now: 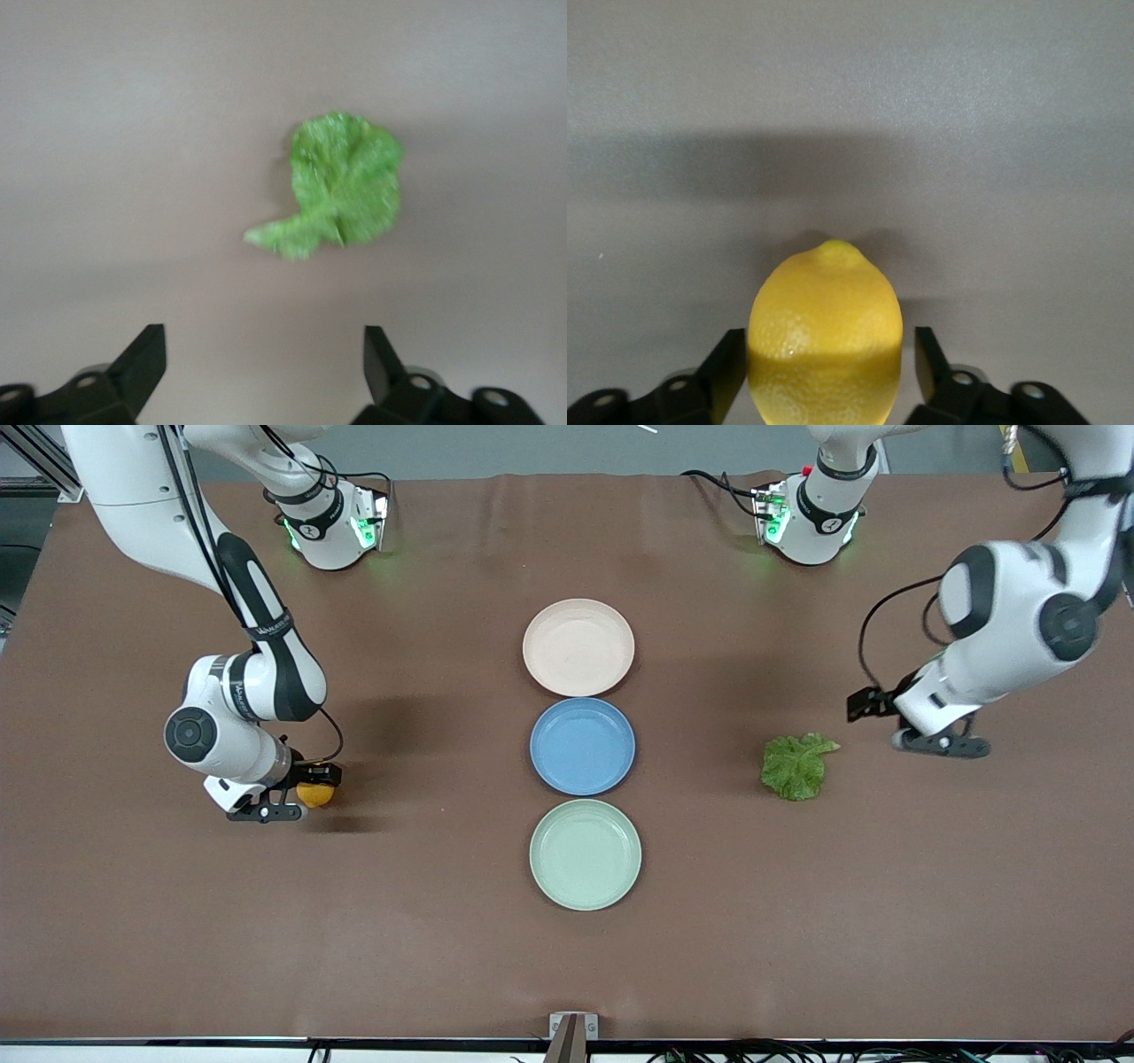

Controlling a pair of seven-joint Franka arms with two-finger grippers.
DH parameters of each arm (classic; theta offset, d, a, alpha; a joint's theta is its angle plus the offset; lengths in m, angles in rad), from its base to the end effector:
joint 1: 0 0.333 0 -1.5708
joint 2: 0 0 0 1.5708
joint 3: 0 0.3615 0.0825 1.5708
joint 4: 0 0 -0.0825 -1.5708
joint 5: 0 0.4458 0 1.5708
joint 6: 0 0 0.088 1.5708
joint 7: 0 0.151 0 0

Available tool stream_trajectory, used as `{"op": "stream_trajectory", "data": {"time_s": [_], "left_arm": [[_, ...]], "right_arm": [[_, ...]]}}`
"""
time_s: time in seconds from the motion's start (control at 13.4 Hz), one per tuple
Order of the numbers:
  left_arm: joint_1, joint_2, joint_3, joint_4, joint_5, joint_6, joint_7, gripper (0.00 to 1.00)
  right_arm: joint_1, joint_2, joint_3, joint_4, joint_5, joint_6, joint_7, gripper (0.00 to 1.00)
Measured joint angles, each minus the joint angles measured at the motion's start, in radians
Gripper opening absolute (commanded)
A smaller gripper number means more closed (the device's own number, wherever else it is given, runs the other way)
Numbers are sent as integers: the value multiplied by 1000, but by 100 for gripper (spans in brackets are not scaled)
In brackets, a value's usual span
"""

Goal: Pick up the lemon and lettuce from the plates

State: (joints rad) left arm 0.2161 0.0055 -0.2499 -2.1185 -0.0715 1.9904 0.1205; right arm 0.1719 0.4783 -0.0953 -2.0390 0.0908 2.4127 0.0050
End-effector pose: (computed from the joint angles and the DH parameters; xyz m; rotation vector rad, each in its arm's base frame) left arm 0.5738 -0.0266 0.3690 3.0592 -0.1851 -0.2003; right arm 0.6374 0.0506 0.1444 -3.1290 -0.0144 0.1590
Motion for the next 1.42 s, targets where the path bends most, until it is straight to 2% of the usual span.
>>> {"op": "stream_trajectory", "data": {"time_s": [0.22, 0.45, 0.67, 0.89, 1.12, 1.42], "left_arm": [[8, -56, 1, 211, 0, -298, -4, 100], [39, -56, 2, 368, 0, -437, -4, 100], [49, -51, 3, 468, 0, -486, -16, 100], [49, -49, 0, 528, 7, -513, -55, 100], [49, -47, -3, 577, 14, -514, -81, 100], [49, -35, -3, 593, 15, -514, -82, 100]], "right_arm": [[0, -6, 0, 122, 0, -143, -1, 100], [-2, -60, -3, 250, -1, -330, -1, 100], [-26, -138, -7, 365, -27, -544, -11, 100], [-66, -165, -7, 540, -61, -761, -44, 100], [-77, -165, -7, 647, -67, -803, -52, 100], [-76, -157, 0, 663, -94, -826, -52, 100]]}}
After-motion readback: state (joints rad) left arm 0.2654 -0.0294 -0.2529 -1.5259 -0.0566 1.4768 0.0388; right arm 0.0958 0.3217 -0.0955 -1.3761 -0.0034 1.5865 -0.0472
